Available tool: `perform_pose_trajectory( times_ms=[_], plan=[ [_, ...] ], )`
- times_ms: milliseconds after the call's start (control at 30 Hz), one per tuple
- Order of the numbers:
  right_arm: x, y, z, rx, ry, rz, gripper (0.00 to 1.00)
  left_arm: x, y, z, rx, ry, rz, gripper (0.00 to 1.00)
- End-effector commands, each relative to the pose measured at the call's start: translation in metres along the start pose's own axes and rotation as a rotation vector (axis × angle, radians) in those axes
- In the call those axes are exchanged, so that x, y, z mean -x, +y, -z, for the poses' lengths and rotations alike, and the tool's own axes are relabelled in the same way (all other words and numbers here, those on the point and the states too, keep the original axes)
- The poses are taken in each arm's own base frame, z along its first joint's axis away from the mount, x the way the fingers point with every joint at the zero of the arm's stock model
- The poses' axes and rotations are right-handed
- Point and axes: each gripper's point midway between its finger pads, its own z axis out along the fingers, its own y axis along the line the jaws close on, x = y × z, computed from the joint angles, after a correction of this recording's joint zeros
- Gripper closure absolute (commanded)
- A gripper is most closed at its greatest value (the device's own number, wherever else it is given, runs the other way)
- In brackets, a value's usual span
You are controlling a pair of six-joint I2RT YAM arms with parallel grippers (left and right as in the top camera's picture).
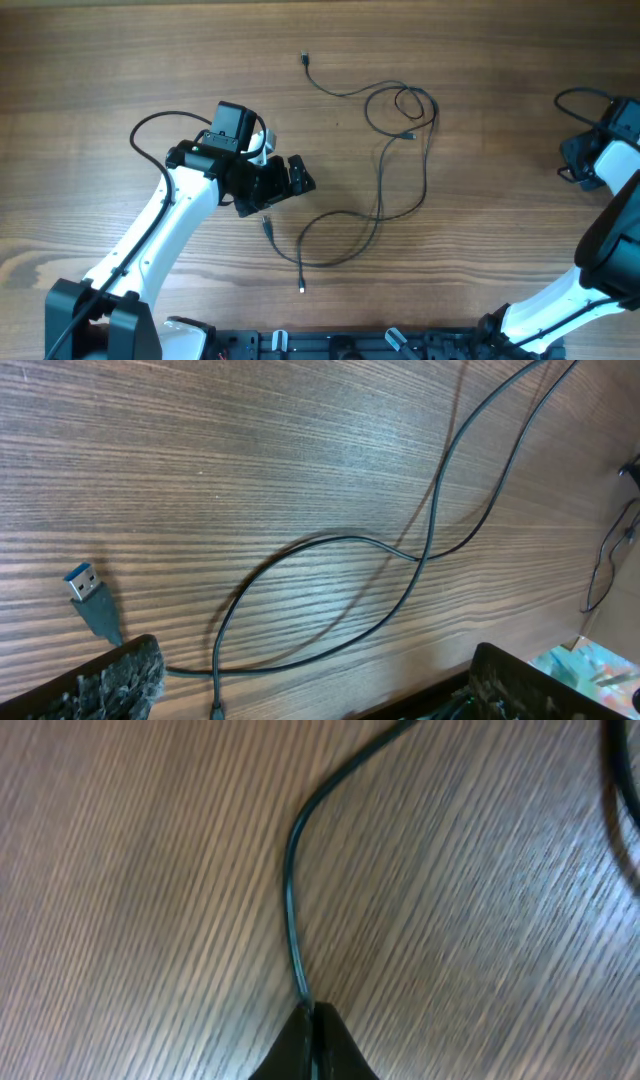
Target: Untangle cables
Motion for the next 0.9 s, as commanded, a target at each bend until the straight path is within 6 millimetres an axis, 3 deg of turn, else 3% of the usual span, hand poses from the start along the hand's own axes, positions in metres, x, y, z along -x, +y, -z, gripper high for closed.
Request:
perform_pose_trajectory(
  times_ms=[0,100,267,333,400,533,600,667,733,800,867],
  plan=[
    [-0.026,-0.027,-0.012,-0.091,0.037,0.003,0.96,0.001,-0.002,0.001,-0.001,-0.003,0.002,0.00],
    [-0.029,-0.046,-0.014,-0.161,0.015,-0.076,0.96,-0.002,0.000,0.001,0.005,0.008,0.008,0.00],
    [-0.008,-0.077,-0.018,-0.210,-0.026,-0.215,0.96,-0.004,0.001,0.001,0.008,0.013,0.012,0.00],
    [-0.001,-0.096,-0.019,-0.234,-0.034,-0.316,0.96,-0.003,0.001,0.001,0.008,0.012,0.011,0.00],
    [0.011,-0.129,-0.021,-0.271,-0.045,-0.398,0.96,-0.003,0.001,0.001,0.008,0.012,0.011,0.00],
    [0.018,-0.159,-0.022,-0.283,-0.042,-0.544,0.96,-0.003,0.001,0.001,0.008,0.012,0.012,0.00],
    [0.031,-0.161,-0.025,-0.226,-0.064,-0.602,0.95,-0.004,0.001,0.001,0.009,0.013,0.012,0.00],
    [0.061,-0.158,-0.027,-0.131,-0.151,-0.644,0.86,-0.006,0.002,0.001,0.014,0.022,0.018,0.00],
    [0.080,-0.161,-0.025,-0.097,-0.217,-0.665,0.86,-0.007,0.003,0.001,0.016,0.025,0.019,0.00],
    [0.091,-0.156,-0.024,-0.054,-0.247,-0.667,0.86,-0.006,0.002,0.001,0.016,0.024,0.019,0.00],
    [0.093,-0.138,-0.025,0.036,-0.219,-0.602,0.86,-0.006,0.002,0.001,0.015,0.024,0.019,0.00]
  ],
)
